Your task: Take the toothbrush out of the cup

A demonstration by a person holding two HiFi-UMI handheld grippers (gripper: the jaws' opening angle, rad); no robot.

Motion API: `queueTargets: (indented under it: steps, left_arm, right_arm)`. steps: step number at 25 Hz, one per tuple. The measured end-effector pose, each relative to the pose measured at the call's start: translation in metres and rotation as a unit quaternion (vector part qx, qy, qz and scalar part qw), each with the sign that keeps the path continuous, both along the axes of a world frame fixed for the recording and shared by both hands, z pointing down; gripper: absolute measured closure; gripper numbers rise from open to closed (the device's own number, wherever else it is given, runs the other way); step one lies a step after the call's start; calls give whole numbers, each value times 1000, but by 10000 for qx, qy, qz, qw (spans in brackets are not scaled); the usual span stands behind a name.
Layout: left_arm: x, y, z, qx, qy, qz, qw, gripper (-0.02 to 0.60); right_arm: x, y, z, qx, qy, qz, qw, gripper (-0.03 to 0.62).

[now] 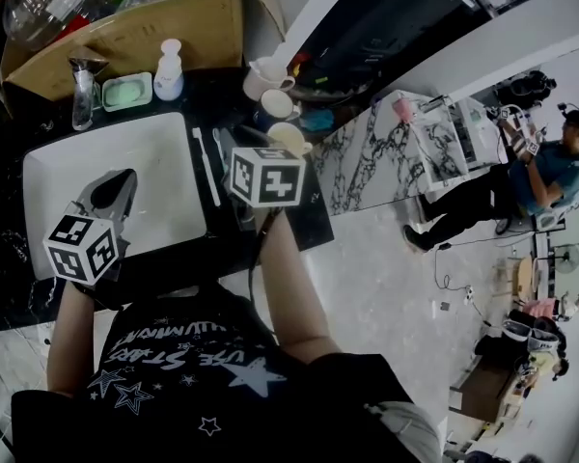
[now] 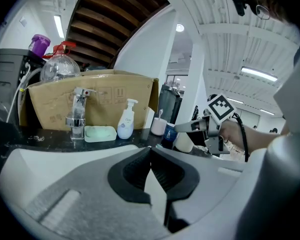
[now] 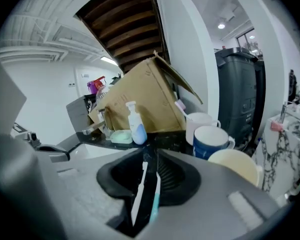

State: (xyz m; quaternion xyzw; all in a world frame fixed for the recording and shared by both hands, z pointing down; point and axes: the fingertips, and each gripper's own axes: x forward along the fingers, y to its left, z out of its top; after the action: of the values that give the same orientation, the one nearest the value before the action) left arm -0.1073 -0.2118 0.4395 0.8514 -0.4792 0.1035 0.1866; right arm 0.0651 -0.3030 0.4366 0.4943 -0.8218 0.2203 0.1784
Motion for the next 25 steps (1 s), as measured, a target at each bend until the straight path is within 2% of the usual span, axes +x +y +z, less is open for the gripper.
queueTargets:
  steps: [6,11,12,16,21,25]
  left_arm:
    - [20,-14,-15,227,19,-51,9997,571]
    - [33,-23,-21,332,16,-234,9992,571]
    - [33,-25,-21,341,18,-297,9990,572]
    - [33,-31,-23,349,2,-550,9979,571]
    - [33,-39,-19,305,-18,-829,9961,571]
    - [32,-43,-16,267,-68,-985,9948,571]
  right_arm:
    - [20,-21,-53,638,38,-118,9979,502]
    - [41,-52,-76,1084,613,-356,9916,501]
    - [43,-59,-78,1141,742,-443,9897,483]
    - [43,-86,-73,1167,1136,-858,9829,450]
    - [36,-112,-53,1193,1876,-1392,9650,441]
    - [28,-129,-39,1232,2192,-1631,9540,439]
